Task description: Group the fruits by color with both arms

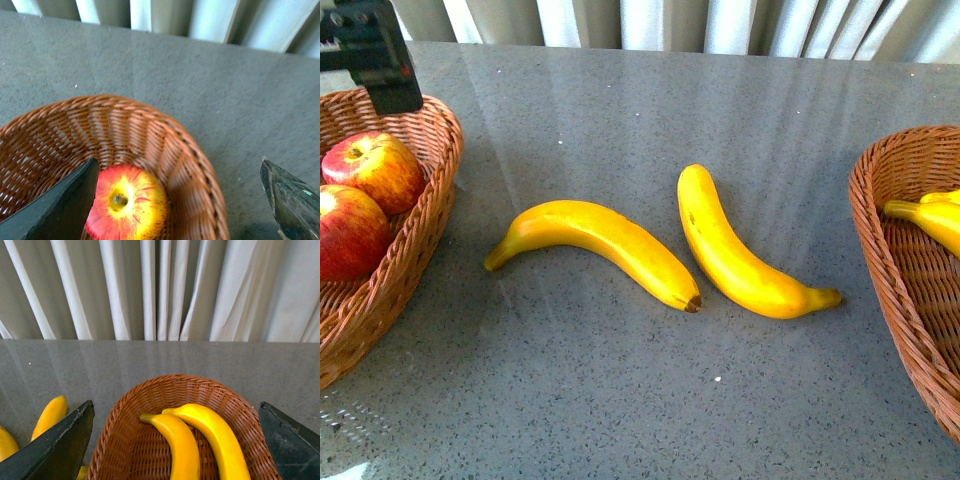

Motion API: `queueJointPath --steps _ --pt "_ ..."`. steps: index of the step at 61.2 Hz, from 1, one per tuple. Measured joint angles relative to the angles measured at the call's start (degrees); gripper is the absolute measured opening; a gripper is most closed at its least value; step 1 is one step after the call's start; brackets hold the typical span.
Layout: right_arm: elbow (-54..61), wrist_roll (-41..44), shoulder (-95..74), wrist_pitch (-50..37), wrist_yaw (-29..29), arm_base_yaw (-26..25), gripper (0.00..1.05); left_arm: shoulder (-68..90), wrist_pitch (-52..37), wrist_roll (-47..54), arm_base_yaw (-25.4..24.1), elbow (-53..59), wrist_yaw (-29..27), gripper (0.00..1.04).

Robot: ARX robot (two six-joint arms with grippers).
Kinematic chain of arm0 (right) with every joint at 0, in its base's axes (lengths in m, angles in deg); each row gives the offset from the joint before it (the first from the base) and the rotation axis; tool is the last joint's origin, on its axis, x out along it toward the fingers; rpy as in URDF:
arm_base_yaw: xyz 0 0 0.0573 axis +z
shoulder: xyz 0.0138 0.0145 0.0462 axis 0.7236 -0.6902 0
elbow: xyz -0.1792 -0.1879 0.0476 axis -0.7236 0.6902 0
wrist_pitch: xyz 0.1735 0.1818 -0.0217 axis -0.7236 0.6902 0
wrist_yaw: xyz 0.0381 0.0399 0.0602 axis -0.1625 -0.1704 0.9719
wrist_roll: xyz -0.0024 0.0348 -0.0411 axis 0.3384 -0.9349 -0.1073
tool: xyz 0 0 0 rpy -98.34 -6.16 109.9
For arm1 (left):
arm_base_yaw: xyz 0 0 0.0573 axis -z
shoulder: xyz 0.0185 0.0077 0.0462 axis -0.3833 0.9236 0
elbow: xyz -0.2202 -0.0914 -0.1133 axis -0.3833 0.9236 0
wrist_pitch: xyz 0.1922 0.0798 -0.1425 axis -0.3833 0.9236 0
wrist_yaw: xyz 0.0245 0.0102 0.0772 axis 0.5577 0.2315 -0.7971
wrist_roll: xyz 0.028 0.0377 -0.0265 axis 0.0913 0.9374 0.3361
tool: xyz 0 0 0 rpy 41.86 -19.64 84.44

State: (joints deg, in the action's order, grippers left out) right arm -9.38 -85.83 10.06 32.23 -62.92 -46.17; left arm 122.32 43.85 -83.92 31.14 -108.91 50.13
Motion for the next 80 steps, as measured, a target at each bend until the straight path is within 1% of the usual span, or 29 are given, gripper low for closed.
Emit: queueJointPath --steps 8,14,17,20,23,25,26,28,34,36,39,43,44,48,51,53,57,64,70,80 --pt "0.00 0.00 0.00 0.00 0.00 0.00 0.96 -6.99 -2.45 -3.15 -0.33 3.34 3.58 0.96" --pt "0.00 0.00 0.00 0.00 0.00 0.00 0.96 -10.67 -5.46 -5.05 -0.35 6.58 7.43 0.96" --pt "0.00 0.00 0.00 0.00 0.00 0.00 0.96 -10.97 -6.34 -5.42 -0.33 7.98 7.63 0.95" --pt "0.00 0.02 0.00 0.00 0.02 0.00 0.96 -8.92 -16.83 -0.42 0.09 11.41 0.81 0.84" --pt "0.00 0.00 0.00 0.00 0.00 0.00 0.96 -8.72 -21.92 2.54 -0.13 13.81 -1.07 0.77" --pt "0.00 0.00 0.00 0.00 -0.04 0.00 0.96 -9.49 -24.63 4.63 -0.55 15.72 -1.44 0.70" --pt "0.00 0.00 0.00 0.00 -0.04 0.00 0.96 -9.84 -24.87 4.83 -0.63 16.13 -1.44 0.68" --pt "0.00 0.00 0.00 0.00 -0.04 0.00 0.96 -11.61 -25.14 6.21 -1.07 17.66 -1.22 0.61" --pt "0.00 0.02 0.00 0.00 -0.02 0.00 0.96 -15.78 -24.81 7.91 -1.90 20.79 -0.24 0.45" --pt "0.00 0.00 0.00 0.00 0.00 0.00 0.96 -17.38 -24.30 8.37 -2.29 21.90 0.09 0.38" --pt "0.00 0.00 0.00 0.00 0.00 0.00 0.96 -18.99 -23.65 8.61 -2.67 23.08 0.33 0.31" --pt "0.00 0.00 0.00 0.00 0.00 0.00 0.96 -22.53 -22.03 8.85 -3.43 25.24 1.03 0.17" --pt "0.00 0.00 0.00 0.00 -0.02 0.00 0.96 -23.02 -21.81 8.85 -3.50 25.49 1.20 0.15" --pt "0.00 0.00 0.00 0.00 -0.02 0.00 0.96 -26.32 -20.17 9.05 -3.96 27.10 1.79 0.02" --pt "0.00 0.00 0.00 0.00 0.00 0.00 0.96 -28.59 -18.88 9.18 -4.48 28.11 2.47 0.02" --pt "0.00 0.00 0.00 0.00 0.00 0.00 0.96 -30.88 -17.35 9.29 -6.51 28.98 5.35 0.02" --pt "0.00 0.00 0.00 0.00 -0.02 0.00 0.96 -34.23 -15.21 9.29 -8.04 30.16 5.64 0.02" --pt "0.00 0.00 0.00 0.00 0.00 0.00 0.96 -39.45 -11.52 9.29 -8.35 31.63 6.05 0.02" --pt "0.00 0.00 0.00 0.00 0.00 0.00 0.96 -46.40 -6.03 9.31 -8.35 33.05 6.03 0.02" --pt "0.00 0.00 0.00 0.00 0.00 0.00 0.96 -53.68 0.07 9.31 -8.37 34.10 6.03 0.02"
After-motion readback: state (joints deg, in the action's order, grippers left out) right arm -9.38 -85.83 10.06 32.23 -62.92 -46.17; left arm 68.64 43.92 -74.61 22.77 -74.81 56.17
